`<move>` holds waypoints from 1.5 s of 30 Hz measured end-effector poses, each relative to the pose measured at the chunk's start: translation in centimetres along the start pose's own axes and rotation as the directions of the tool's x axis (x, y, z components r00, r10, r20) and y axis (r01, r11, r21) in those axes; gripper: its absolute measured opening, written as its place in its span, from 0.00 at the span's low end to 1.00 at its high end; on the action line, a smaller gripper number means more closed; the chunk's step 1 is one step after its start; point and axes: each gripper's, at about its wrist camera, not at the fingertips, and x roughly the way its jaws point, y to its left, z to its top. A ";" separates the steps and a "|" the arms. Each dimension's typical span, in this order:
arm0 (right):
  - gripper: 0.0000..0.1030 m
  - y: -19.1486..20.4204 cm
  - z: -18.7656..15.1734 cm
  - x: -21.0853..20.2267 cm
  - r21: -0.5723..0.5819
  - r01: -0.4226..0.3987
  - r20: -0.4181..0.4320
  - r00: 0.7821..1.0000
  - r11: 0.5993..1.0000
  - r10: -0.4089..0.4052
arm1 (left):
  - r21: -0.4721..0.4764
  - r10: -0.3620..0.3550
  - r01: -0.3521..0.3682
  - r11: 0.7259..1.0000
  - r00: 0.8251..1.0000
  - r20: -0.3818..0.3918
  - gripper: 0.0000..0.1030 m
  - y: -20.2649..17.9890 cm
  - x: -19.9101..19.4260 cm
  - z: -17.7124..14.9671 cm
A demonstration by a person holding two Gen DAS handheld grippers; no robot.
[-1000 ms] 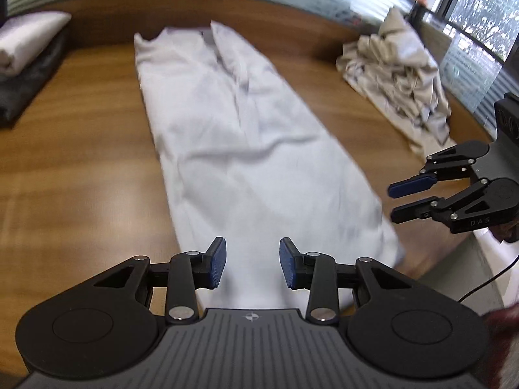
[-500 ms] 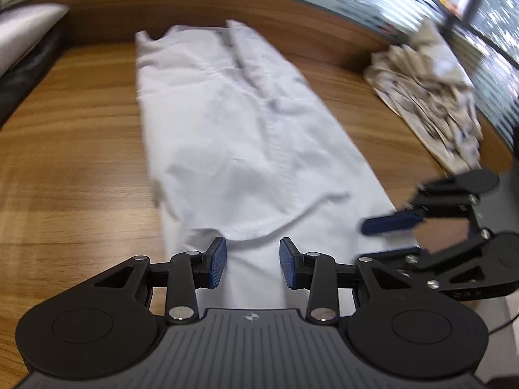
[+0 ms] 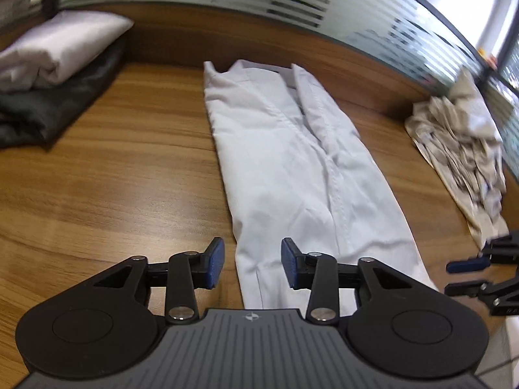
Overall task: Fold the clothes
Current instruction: 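Open both grippers and move them over the shirt body, then grasp the shirt side with the right gripper and lift it toward the left gripper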
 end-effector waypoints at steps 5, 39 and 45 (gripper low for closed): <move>0.37 3.3 -1.3 -1.2 -0.135 -0.054 -0.014 0.999 0.989 0.052 | 0.149 -0.035 0.036 0.988 0.999 -0.009 0.54 -2.3 -3.0 -2.2; 0.54 13.5 -3.8 2.3 -0.565 -0.007 -0.018 1.000 0.825 -0.003 | 0.536 -0.048 0.102 0.838 0.992 -0.113 0.85 -8.6 -5.6 -11.0; 0.56 13.9 -3.3 1.5 -0.616 0.068 0.055 0.998 0.785 -0.043 | 0.599 -0.060 0.094 0.795 0.995 -0.078 0.92 -9.2 -5.7 -11.5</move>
